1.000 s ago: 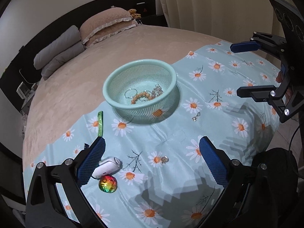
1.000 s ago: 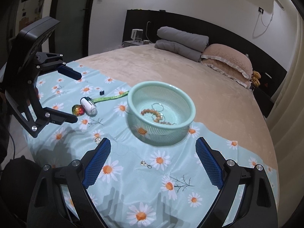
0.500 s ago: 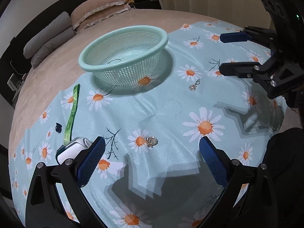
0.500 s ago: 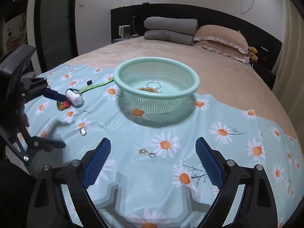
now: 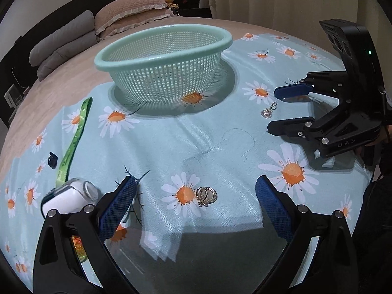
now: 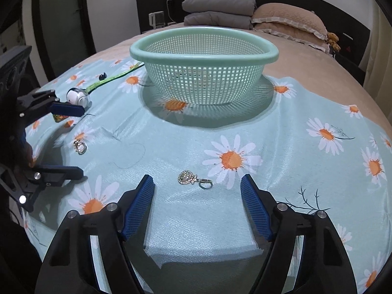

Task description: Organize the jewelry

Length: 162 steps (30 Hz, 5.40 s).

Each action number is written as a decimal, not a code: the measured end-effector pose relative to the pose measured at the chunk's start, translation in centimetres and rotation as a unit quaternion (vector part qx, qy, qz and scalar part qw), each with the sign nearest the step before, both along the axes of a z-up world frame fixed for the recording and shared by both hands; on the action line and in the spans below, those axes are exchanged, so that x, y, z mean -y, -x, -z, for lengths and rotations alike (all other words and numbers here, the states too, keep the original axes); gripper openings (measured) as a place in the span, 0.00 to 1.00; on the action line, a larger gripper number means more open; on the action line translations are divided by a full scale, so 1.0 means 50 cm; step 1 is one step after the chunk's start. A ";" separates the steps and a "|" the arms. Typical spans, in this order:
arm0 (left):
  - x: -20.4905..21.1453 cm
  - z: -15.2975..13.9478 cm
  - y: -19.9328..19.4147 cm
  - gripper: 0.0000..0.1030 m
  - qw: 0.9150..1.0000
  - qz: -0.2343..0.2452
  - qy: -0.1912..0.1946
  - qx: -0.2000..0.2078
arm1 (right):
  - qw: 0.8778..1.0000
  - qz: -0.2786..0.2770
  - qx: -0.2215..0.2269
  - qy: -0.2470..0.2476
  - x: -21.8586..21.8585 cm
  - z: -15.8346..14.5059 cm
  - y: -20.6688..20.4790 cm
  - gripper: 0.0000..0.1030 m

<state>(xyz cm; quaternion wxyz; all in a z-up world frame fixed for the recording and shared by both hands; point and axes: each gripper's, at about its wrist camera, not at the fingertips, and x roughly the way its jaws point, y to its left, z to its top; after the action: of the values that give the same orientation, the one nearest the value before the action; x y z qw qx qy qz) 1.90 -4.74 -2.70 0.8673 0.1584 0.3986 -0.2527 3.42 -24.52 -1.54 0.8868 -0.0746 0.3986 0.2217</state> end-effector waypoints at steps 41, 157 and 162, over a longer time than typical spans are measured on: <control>-0.053 -0.019 0.053 0.11 0.997 -0.058 0.021 -0.052 | 0.999 0.029 -0.019 -0.034 0.000 -0.006 0.037 0.13; 0.012 -0.248 0.119 0.94 0.973 -0.173 0.052 0.146 | 0.975 0.195 0.096 -0.047 0.061 -0.234 0.131 0.89; 0.016 -0.233 0.119 0.94 0.969 -0.195 0.077 0.131 | 0.978 0.185 0.087 -0.043 0.042 -0.228 0.151 0.89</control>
<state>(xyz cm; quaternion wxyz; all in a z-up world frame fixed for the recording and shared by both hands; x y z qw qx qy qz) -4.06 -5.56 8.96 0.9540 0.0427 0.2842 -0.0858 -4.13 -26.62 9.85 0.9461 0.0197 0.3170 0.0636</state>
